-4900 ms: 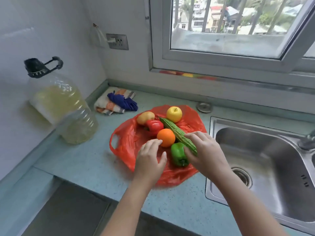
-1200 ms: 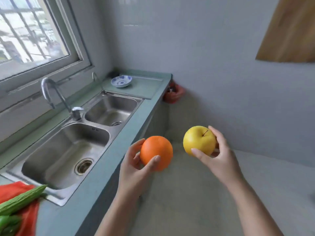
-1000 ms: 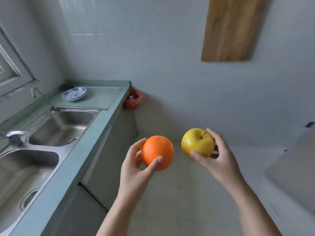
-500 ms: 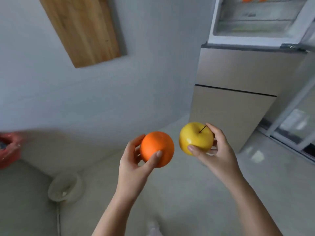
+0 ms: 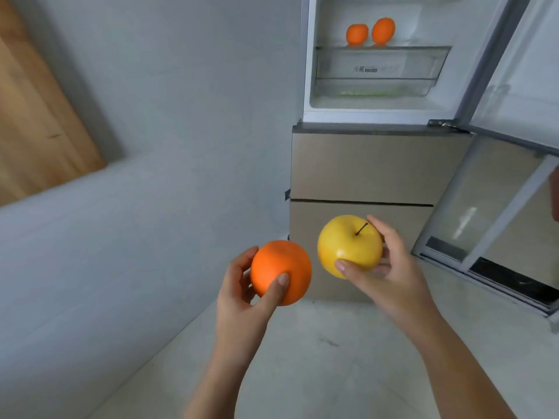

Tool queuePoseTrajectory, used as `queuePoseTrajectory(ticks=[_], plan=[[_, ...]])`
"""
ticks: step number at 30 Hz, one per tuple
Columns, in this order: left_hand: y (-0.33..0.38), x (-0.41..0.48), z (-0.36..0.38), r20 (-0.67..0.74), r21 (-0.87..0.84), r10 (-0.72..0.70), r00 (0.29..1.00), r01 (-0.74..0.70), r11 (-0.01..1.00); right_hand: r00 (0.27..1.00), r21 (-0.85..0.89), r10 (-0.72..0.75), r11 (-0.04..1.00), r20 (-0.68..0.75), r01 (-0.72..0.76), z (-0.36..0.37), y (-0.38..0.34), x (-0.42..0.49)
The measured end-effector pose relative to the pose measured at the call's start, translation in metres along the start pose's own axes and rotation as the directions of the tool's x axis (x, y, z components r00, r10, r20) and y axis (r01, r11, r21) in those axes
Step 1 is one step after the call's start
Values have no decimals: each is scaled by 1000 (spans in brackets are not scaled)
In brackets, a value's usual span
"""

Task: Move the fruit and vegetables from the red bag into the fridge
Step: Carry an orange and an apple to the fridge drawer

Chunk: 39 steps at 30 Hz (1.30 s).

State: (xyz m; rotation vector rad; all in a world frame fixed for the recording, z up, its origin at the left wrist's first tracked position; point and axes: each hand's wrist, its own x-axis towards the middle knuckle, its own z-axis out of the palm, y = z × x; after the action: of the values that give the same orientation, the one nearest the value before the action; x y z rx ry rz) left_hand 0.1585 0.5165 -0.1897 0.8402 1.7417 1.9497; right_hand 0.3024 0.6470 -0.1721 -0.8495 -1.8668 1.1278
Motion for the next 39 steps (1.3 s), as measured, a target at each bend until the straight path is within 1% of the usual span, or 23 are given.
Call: queuePoseTrajectory(ticks=[4,7,12,16,22,26,28,32,39], plan=[[-3,50,18,66,-22,16,998,-15,1000,997,-6,38,999,-63,-38,-3,9,38],[-4,84,35,110,-19,28,994,-26,999,988,-2,48,999,-144,-49,-10,16,67],[0,141,77,169,-53,85,982,-77,996,978,-52,22,998,-206,-33,-31,27,121],[3,186,123,194,-53,144,970,-136,989,965,-42,-1,999,-261,-10,-57,40,176],[12,265,207,184,-79,198,963,-186,979,959,-27,-57,998,-277,52,-104,51,270],[22,313,258,148,-109,239,960,-225,968,952,-46,-122,992,-282,113,-139,58,333],[24,333,279,134,-113,262,956,-248,962,952,-40,-129,992,-277,123,-151,63,361],[23,373,309,122,-116,273,954,-260,959,956,-11,-134,991,-260,136,-163,70,407],[21,453,352,101,-114,294,950,-283,952,949,-56,-139,990,-283,128,-167,86,490]])
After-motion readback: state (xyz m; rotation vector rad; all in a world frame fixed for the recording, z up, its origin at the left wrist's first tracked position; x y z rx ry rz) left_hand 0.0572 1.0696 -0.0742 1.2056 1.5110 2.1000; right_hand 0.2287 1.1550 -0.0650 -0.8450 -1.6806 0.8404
